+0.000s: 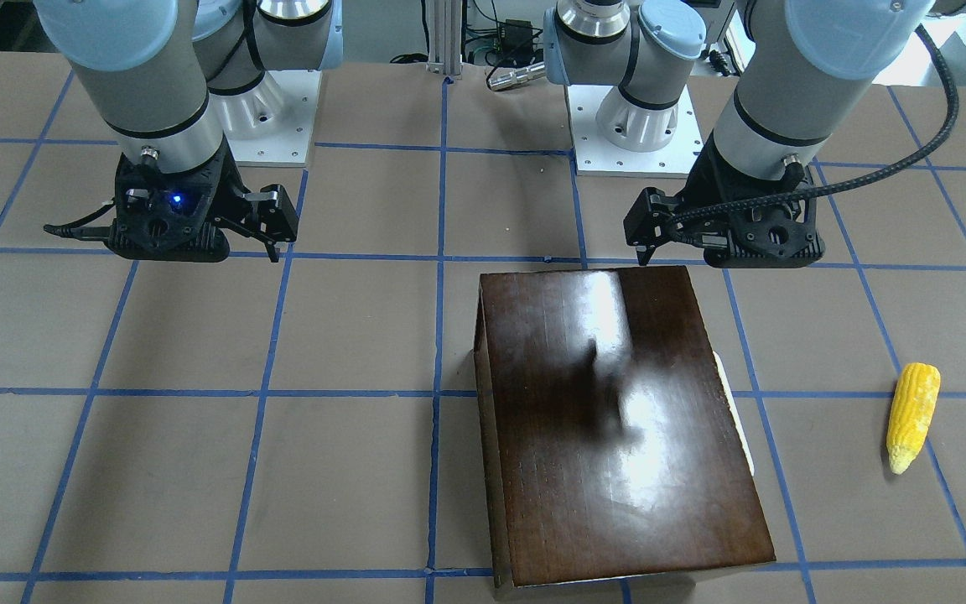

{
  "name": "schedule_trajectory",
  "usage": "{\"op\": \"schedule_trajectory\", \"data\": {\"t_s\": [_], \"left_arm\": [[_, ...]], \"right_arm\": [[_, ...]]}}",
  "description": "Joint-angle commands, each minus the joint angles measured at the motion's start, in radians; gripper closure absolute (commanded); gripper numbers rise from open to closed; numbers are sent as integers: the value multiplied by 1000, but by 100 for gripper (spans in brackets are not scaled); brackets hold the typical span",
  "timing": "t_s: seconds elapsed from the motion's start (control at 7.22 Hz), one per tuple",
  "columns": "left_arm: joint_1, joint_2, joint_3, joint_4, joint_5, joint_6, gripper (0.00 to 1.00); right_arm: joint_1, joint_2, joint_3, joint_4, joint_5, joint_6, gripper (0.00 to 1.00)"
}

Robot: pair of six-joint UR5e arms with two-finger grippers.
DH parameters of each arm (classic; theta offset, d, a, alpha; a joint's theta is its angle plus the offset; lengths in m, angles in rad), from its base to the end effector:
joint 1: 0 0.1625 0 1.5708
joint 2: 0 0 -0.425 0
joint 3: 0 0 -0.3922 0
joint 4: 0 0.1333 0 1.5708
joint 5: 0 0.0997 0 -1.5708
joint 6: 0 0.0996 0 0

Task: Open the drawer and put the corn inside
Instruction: 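Move the left gripper off the cabinet toward its drawer side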

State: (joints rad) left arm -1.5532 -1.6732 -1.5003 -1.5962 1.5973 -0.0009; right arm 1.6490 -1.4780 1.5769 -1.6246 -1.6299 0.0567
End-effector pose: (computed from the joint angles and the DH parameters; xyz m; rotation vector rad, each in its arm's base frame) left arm -0.1213 -0.5315 0.4676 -0.0276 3.1142 0.0896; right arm 0.1680 -0.5132 0.4431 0.0352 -3.0787 -0.0631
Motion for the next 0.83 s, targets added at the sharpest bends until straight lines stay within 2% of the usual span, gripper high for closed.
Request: {"op": "schedule_trajectory", "data": {"t_s": [0.0,0.28,0.55,0.69], "left_arm": [[7,6,2,10,-48,-1,0],[21,12,-3,10,-39,21,0],[164,19,3,19,25,22,0],[214,6,15,66,12,30,0]], "right_arm": [[0,-1,0,-1,-1,0,0],[0,1,0,-1,-1,0,0],[0,1,0,0,-1,0,0],[0,1,0,0,-1,0,0]]}}
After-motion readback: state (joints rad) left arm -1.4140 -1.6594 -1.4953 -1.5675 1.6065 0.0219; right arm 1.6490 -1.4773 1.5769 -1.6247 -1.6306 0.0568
